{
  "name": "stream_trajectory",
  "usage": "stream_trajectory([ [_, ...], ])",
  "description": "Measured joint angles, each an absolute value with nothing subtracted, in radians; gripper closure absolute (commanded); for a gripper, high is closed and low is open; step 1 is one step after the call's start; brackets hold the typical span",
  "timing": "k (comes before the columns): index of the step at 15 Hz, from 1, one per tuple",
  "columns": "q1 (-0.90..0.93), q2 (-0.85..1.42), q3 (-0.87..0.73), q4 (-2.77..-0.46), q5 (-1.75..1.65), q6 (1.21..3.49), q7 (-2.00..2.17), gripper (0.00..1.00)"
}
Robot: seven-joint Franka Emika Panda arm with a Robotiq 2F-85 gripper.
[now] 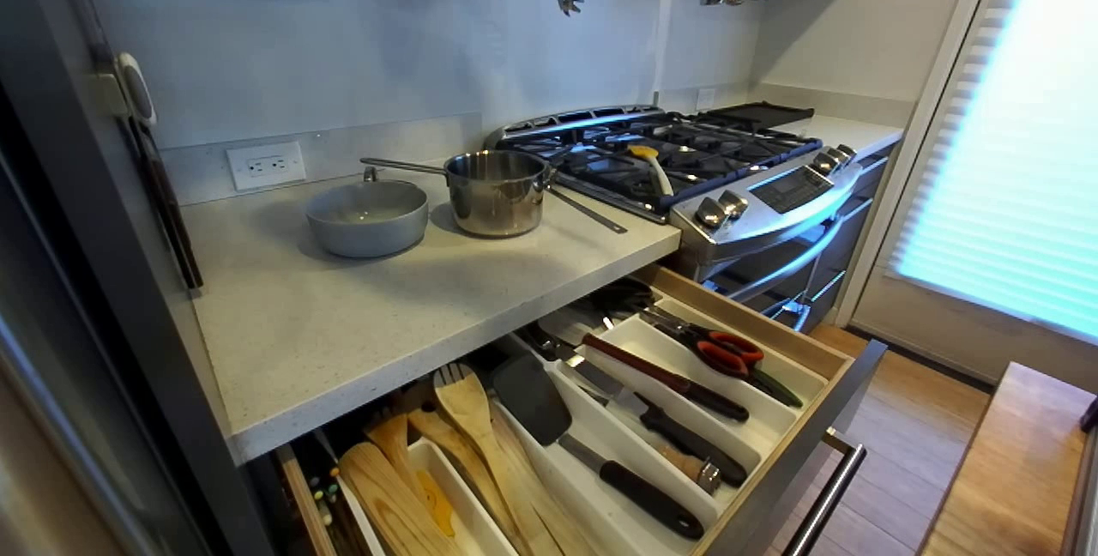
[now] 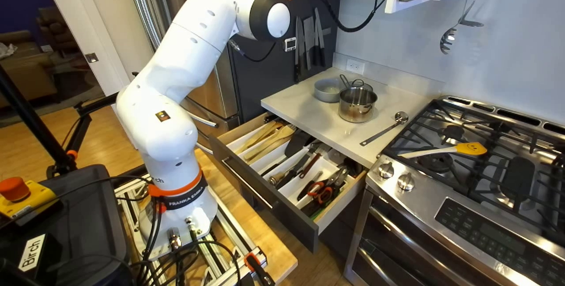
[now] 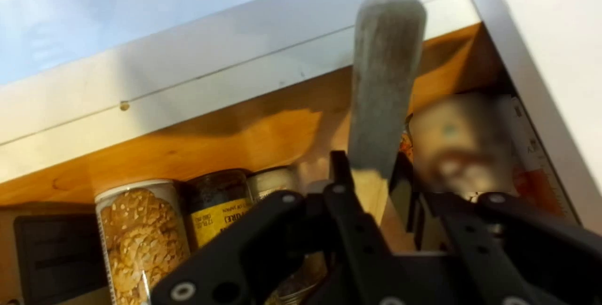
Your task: Put the wooden spoon in the top cupboard
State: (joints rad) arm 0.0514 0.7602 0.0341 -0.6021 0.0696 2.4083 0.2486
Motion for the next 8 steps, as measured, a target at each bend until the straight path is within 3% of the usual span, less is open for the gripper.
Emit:
stream_trajectory([
  [3,0.049,0.771,0.038,-0.586,0.084,2.385,0.294,0.93],
  [4,0.049,0.776,0.039,-0.582,0.088,2.382,0.307,0.49],
  [5,0.048,0.780,0.040,-0.578,0.092,2.374,0.318,0.48],
  [8,0.046,0.785,0.042,-0.575,0.098,2.348,0.346,0.26],
])
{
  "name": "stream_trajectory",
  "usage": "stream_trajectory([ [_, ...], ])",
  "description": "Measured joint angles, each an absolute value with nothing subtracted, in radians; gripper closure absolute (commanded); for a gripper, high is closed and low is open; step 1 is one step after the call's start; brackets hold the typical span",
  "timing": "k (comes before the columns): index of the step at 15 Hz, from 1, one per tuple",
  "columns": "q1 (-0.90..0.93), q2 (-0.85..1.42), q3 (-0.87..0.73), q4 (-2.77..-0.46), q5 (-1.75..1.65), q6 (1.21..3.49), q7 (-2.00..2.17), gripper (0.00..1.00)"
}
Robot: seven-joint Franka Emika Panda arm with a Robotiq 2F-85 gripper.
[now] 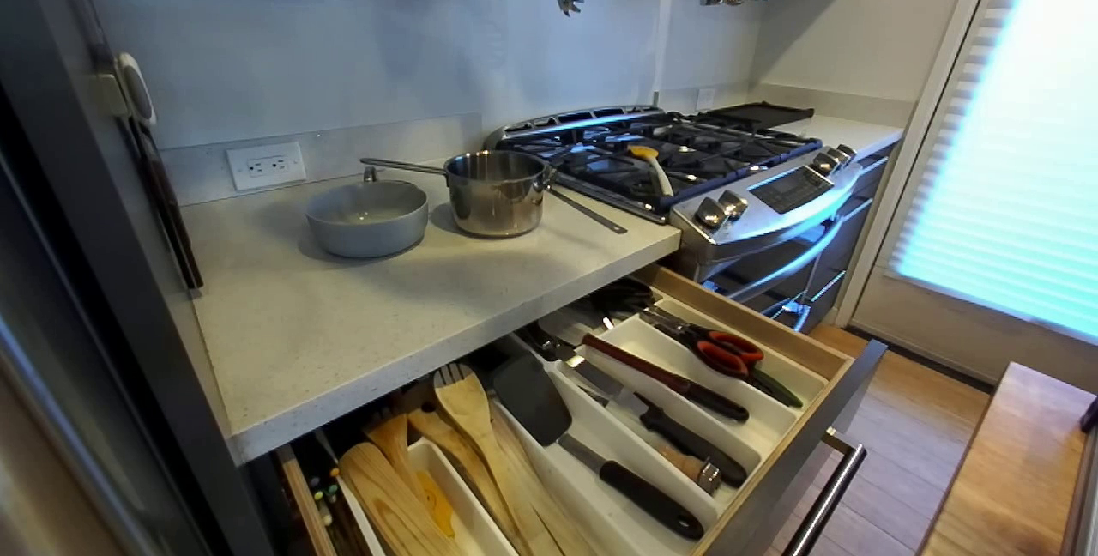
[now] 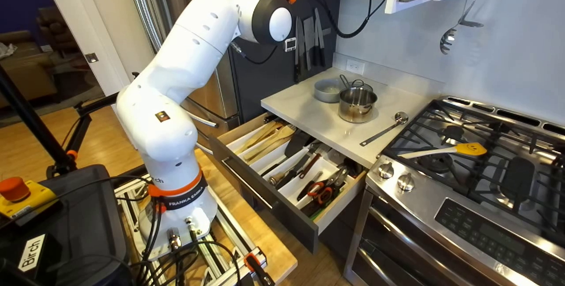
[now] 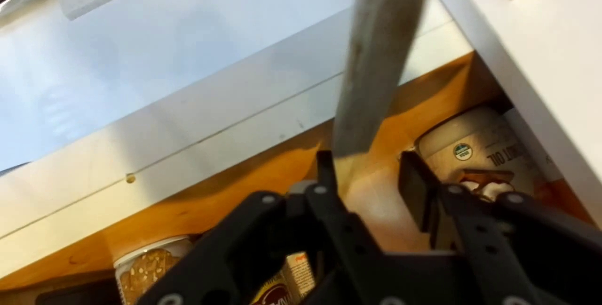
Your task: Put the wooden spoon in the top cupboard
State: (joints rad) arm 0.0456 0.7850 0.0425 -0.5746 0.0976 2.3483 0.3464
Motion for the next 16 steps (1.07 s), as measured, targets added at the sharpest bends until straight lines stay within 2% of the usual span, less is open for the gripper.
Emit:
stream_trajectory([
  [3,0.044,0.787,0.045,-0.574,0.100,2.342,0.363,0.04],
  [4,0.043,0.788,0.046,-0.573,0.100,2.340,0.367,0.01],
  [12,0.043,0.764,0.045,-0.517,0.093,2.336,0.363,0.00],
  [16,0.035,0.680,-0.019,-0.498,0.031,2.125,0.361,0.00],
])
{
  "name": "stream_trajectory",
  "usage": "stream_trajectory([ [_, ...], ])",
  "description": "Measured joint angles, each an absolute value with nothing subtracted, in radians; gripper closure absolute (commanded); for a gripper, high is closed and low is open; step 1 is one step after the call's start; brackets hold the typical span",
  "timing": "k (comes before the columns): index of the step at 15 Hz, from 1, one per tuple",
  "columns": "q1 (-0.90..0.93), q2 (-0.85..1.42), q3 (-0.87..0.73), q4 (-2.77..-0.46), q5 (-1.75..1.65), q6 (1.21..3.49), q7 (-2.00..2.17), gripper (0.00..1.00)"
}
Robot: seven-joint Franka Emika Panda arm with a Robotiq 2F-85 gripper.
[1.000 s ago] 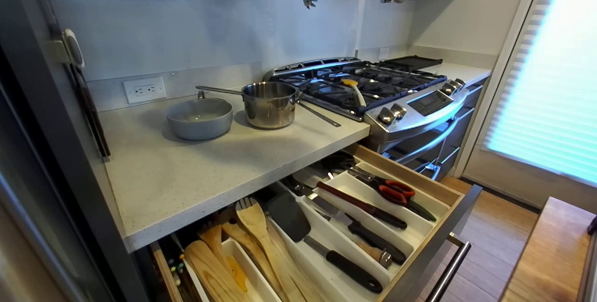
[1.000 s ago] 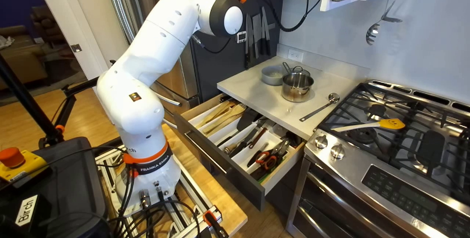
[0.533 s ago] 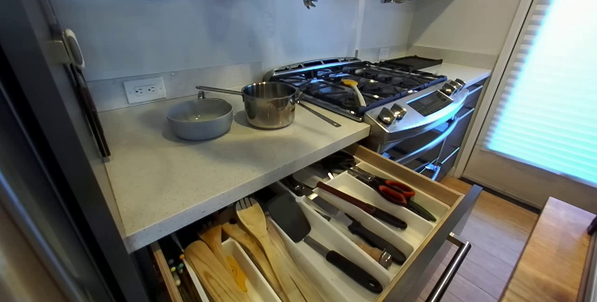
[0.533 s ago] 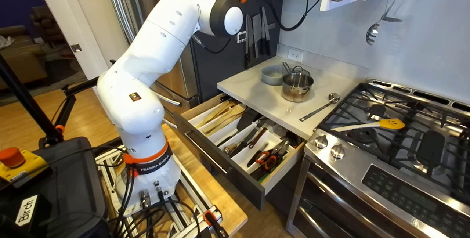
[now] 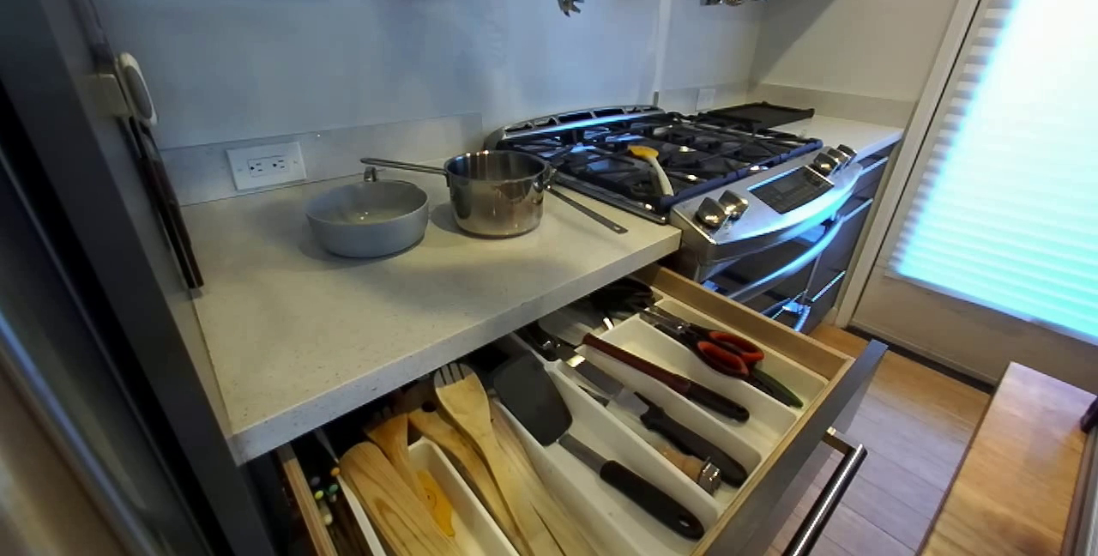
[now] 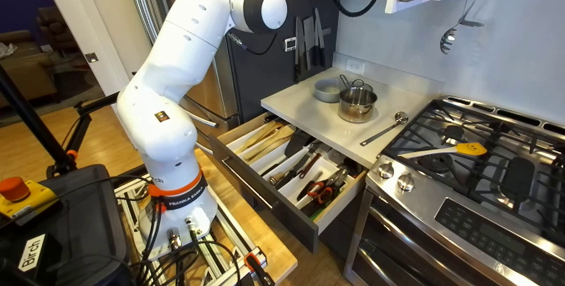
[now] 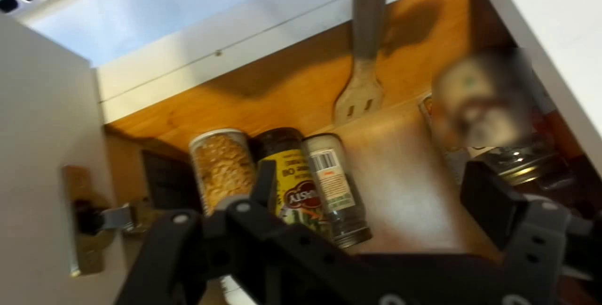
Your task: Put the wooden spoon in the top cupboard
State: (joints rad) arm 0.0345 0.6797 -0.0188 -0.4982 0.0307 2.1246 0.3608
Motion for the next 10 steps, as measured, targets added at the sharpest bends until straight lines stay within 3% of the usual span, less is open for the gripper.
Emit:
stream_trajectory([
  [10,-0.008,0.380,0.025,-0.467,0.105,1.266,0.178,0.00],
])
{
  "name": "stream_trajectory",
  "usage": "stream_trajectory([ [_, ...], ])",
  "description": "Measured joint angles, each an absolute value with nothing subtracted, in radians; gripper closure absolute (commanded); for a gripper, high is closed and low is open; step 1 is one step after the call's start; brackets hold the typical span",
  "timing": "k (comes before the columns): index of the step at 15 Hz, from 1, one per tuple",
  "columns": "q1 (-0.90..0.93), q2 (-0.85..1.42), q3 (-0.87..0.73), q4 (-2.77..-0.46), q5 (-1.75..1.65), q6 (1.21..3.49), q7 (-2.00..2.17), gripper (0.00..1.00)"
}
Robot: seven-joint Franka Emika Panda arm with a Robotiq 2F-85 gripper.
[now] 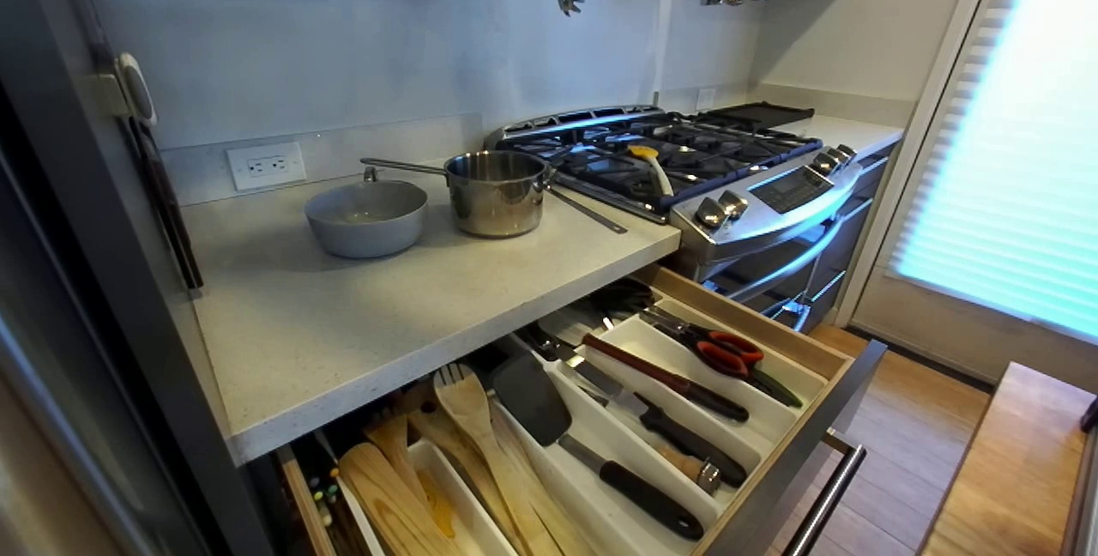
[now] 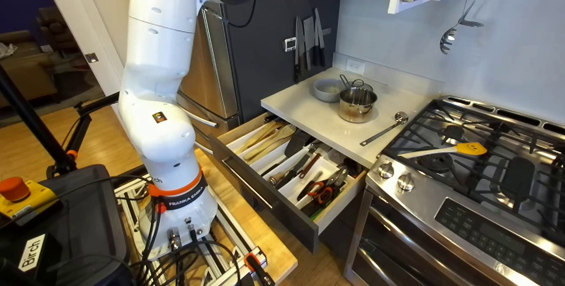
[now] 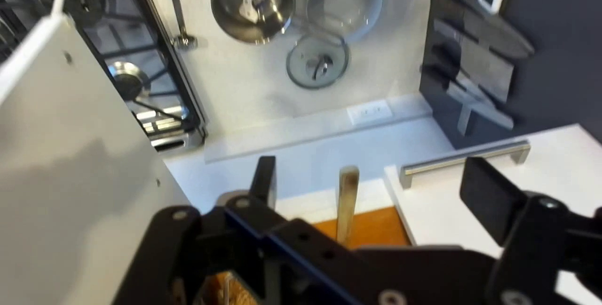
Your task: Put the wooden spoon in the top cupboard
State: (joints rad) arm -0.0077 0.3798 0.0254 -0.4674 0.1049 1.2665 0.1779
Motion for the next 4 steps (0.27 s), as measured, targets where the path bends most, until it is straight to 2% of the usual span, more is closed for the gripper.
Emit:
stream_trajectory([
  [4,-0.042,0.335,0.041,-0.442,0.170,1.019,0.102,0.00],
])
